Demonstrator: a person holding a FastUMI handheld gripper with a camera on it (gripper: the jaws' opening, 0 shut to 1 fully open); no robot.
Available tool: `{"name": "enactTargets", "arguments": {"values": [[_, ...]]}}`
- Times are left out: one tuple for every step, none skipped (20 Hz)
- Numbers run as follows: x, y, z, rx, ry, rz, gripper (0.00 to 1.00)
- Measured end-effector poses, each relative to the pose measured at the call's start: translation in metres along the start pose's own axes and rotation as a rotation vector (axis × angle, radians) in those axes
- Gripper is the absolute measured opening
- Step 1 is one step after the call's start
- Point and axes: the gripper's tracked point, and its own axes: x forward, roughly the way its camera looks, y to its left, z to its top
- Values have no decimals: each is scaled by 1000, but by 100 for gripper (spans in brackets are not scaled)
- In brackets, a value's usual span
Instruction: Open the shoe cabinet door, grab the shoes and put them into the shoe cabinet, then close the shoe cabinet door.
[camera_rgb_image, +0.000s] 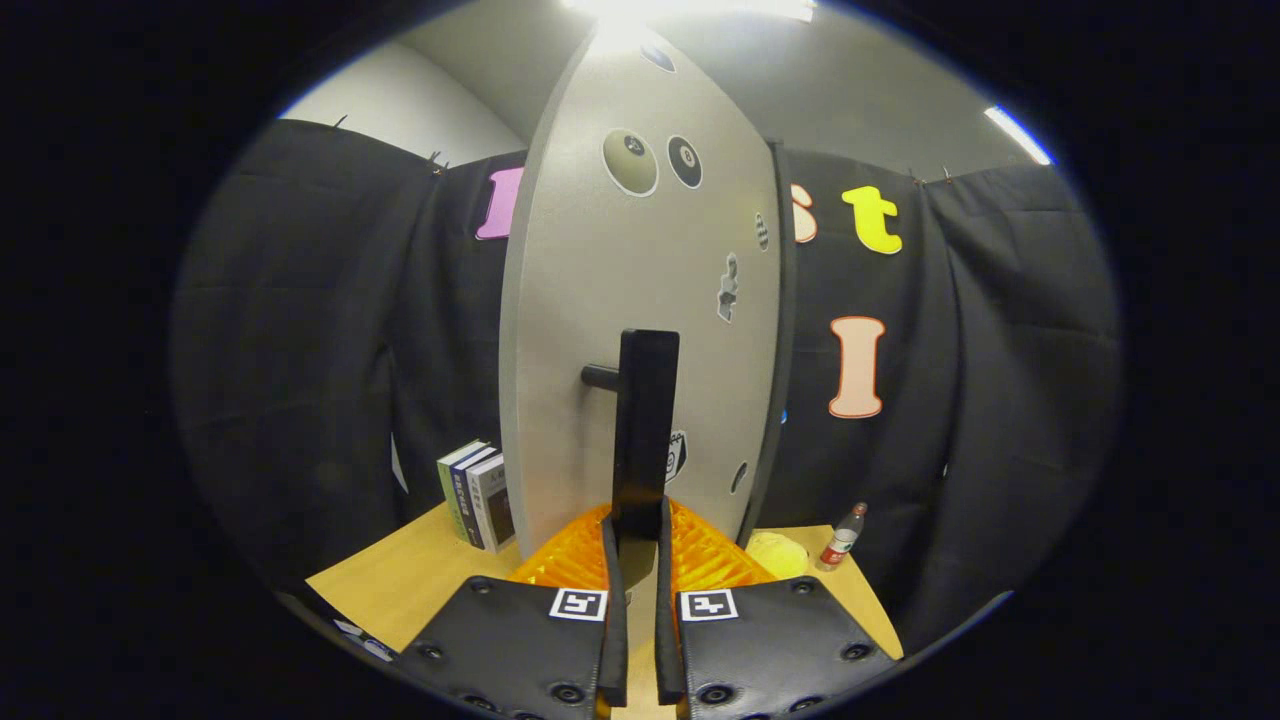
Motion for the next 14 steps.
{"name": "enactTargets", "arguments": {"values": [[-4,-8,0,-7,3,-24,13],[-7,-17,-2,-14,8,-50,12],[-8,-26,-3,-18,11,-78,12],[-13,-34,-4,-16,13,-104,12],[-15,-41,-5,-7,14,-126,12],[-18,-47,-6,5,13,-147,12],[-20,-53,-7,16,14,-167,11],[-23,-58,-9,28,15,-188,11],[-25,-64,-8,33,12,-207,11],[-26,-70,-9,34,13,-227,9],[-27,-76,-9,31,13,-247,9],[-29,-83,-9,27,14,-269,7],[-31,-89,-8,26,9,-291,6],[-32,-95,-7,24,0,-312,5]]}}
